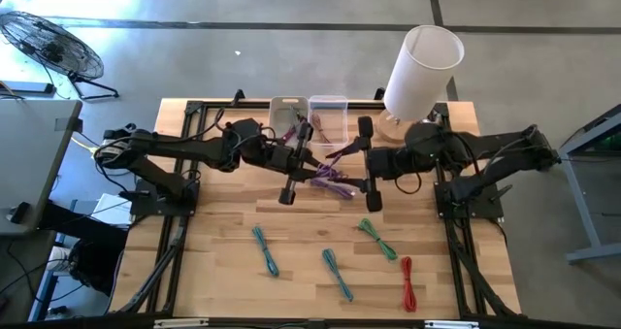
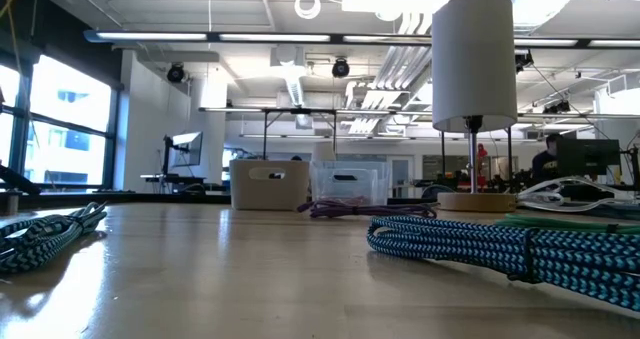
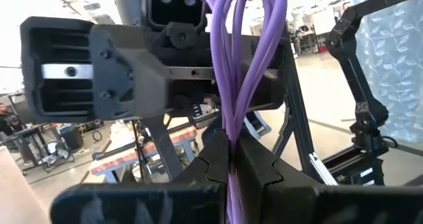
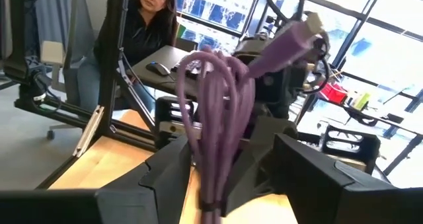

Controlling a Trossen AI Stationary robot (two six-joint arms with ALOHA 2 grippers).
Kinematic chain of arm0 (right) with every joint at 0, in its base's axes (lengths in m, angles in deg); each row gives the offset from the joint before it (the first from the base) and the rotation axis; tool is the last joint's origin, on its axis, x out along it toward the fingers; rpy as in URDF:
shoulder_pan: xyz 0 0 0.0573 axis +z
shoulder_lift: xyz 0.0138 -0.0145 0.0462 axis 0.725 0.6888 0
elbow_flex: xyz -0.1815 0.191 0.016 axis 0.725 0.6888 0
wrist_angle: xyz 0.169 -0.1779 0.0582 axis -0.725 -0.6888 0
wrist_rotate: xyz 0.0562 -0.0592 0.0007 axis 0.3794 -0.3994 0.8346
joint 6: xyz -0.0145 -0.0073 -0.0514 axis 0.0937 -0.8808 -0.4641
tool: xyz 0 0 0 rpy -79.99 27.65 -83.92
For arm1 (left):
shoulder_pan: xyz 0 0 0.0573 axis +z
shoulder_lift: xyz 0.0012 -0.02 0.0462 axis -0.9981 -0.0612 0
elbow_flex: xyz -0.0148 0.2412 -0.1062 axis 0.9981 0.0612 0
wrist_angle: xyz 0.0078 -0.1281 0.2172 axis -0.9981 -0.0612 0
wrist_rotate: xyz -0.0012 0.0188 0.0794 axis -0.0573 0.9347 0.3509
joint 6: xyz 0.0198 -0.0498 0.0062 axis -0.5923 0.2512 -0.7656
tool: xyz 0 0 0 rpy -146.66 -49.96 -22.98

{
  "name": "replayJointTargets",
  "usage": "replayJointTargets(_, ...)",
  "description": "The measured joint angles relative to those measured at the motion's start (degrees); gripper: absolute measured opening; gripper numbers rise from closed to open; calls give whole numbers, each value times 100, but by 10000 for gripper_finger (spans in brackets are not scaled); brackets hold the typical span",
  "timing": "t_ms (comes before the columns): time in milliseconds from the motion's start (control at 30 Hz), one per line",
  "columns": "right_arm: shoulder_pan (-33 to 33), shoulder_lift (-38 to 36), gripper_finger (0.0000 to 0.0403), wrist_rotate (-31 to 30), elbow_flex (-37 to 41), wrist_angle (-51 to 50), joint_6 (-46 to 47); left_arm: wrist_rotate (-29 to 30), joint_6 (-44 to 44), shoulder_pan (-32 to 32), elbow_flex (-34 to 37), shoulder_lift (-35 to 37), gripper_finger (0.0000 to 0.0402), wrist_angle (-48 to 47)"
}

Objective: Pick & Place USB Port
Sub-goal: Put the bottom violet USB cable into the transparent bin

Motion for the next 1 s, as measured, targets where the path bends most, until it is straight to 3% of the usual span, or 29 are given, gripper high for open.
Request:
replayJointTargets(200,-117,0,157,127,0,-10,6,0,0,33,0,0,5,-9)
replayJointTargets(400,-243,-1,19,223,0,-129,6,26,-10,44,0,0,5,-51)
replayJointTargets(633,-268,-2,10,-20,0,-299,135,-14,55,186,0,7,10,-323)
replayJointTargets(867,-142,-42,8,-253,2,-352,142,-126,588,404,0,9,89,-502)
replayJointTargets(1000,28,-129,8,-739,-126,-585,153,-191,617,566,0,9,118,-734)
